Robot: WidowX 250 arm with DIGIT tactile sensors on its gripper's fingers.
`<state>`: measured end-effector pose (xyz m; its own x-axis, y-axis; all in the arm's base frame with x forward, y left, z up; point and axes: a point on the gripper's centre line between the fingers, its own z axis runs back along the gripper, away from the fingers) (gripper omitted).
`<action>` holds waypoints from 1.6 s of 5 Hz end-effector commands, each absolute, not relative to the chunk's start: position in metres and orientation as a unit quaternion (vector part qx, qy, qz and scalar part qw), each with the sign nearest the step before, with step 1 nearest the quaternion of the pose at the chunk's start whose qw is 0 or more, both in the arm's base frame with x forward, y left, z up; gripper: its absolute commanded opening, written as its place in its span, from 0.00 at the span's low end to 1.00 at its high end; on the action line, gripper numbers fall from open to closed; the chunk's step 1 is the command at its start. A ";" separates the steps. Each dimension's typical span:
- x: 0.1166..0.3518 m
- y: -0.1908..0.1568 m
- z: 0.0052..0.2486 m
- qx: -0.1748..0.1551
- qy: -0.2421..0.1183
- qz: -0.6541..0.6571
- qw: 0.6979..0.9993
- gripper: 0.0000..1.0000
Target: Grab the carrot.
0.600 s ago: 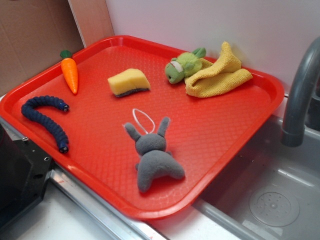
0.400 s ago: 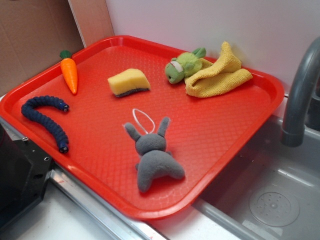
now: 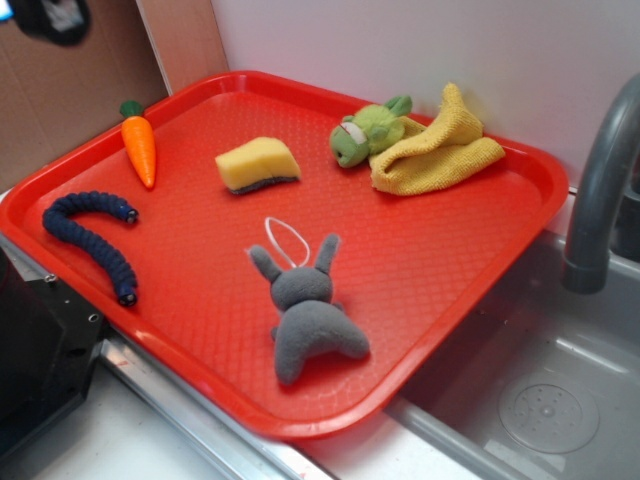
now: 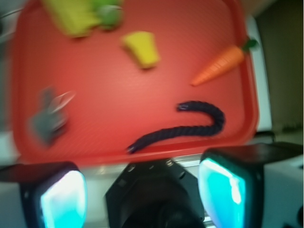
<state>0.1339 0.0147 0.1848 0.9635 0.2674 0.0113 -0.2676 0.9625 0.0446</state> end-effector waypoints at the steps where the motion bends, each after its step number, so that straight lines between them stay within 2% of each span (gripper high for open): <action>1: 0.192 0.067 0.146 0.042 -0.109 0.328 0.938 1.00; 2: 0.184 0.094 0.131 0.002 -0.075 0.433 0.898 1.00; 5: 0.184 0.094 0.131 0.002 -0.075 0.433 0.898 1.00; 6: 0.199 0.109 0.107 0.009 -0.103 0.450 0.887 1.00; 7: 0.223 0.125 0.067 0.023 -0.086 0.428 0.899 1.00; 8: 0.228 0.138 0.043 0.041 -0.053 0.432 0.899 1.00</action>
